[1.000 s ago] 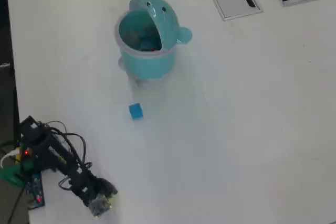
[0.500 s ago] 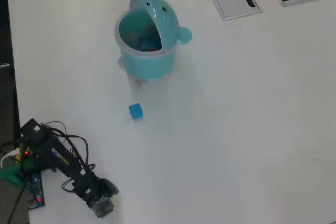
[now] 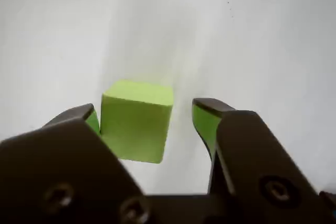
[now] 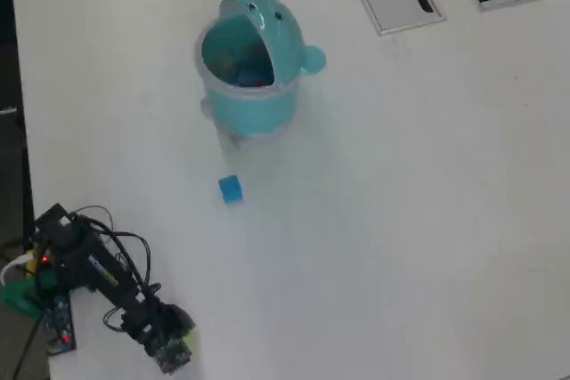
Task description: Grasp RGB lego blocks and put them in the bin one by one.
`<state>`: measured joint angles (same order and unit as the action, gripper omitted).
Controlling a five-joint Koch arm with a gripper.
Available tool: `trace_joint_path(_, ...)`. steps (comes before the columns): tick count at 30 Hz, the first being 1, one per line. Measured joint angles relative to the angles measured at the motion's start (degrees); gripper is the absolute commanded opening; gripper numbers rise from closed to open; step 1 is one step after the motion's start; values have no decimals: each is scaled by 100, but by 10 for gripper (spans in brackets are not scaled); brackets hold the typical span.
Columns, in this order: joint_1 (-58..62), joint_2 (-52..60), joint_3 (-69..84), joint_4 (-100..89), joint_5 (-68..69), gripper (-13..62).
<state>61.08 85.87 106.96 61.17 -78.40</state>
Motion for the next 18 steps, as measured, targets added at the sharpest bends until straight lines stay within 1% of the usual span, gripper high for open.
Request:
trace_joint_path(5,-79,0,0,255,0,325)
trace_joint_path(12,-176,-272,-18,255,0,316)
trace_joint_path(14,-220,-387,-18,255,9,275)
trace_joint_path(15,-229,-404,-26,255,9,229)
trace_joint_path(17,-237,-492,0,193,79,180)
trace_joint_path(18,-237,-501,-18,149,88,137)
